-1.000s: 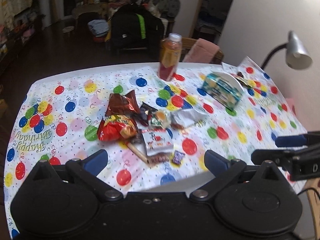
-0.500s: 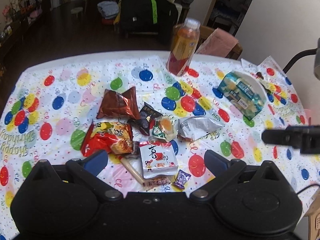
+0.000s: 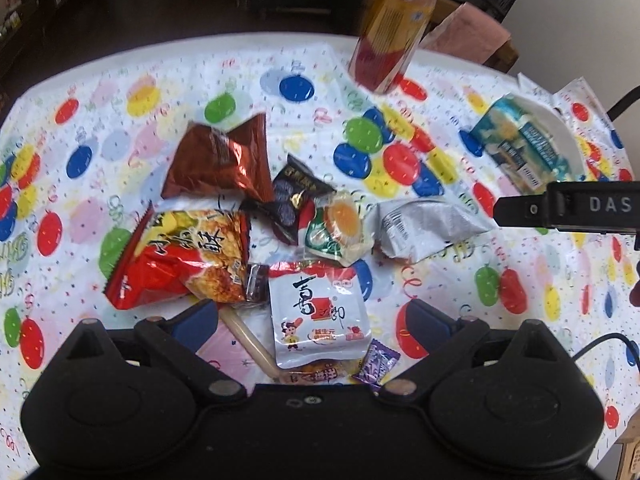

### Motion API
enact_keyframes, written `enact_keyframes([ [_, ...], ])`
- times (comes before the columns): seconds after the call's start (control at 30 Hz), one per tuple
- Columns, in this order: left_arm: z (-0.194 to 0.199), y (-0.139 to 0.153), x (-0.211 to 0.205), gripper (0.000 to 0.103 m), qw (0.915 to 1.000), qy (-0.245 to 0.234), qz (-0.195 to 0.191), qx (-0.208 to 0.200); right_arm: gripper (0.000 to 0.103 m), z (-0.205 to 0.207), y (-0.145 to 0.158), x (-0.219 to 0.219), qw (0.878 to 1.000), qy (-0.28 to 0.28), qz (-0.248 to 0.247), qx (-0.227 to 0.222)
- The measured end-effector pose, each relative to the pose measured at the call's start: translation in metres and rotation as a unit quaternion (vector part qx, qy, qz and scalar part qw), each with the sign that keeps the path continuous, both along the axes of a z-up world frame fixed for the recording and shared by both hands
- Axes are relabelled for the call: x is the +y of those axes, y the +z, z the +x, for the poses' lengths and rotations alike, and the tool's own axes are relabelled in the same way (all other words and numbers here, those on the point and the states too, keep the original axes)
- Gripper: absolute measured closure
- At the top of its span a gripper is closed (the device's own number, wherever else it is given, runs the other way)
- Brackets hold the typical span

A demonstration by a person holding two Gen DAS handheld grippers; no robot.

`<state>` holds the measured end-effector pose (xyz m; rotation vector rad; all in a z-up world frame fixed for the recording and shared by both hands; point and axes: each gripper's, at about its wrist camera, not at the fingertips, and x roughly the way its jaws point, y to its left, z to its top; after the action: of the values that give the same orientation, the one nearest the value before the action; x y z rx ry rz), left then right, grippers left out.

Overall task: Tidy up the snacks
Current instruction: 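Grasp the white jelly pouch with the left gripper while the right grasps the silver chip bag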

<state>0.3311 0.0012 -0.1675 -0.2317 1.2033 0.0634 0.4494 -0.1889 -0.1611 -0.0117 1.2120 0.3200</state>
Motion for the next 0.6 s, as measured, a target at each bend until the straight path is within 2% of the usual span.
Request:
enact_keyframes([
  [0.3,0.020,-0.037,-0.009,0.008,0.9983,-0.005,0.006,0.057,0.014,0.025,-0.045,0.006,0.999,0.004,-0.020,0.030],
  [0.6,0.032,-0.055,-0.013,0.008,0.9970,-0.002,0.010,0.077,0.015,0.039,-0.078,0.011,0.999,0.004,-0.013,0.048],
])
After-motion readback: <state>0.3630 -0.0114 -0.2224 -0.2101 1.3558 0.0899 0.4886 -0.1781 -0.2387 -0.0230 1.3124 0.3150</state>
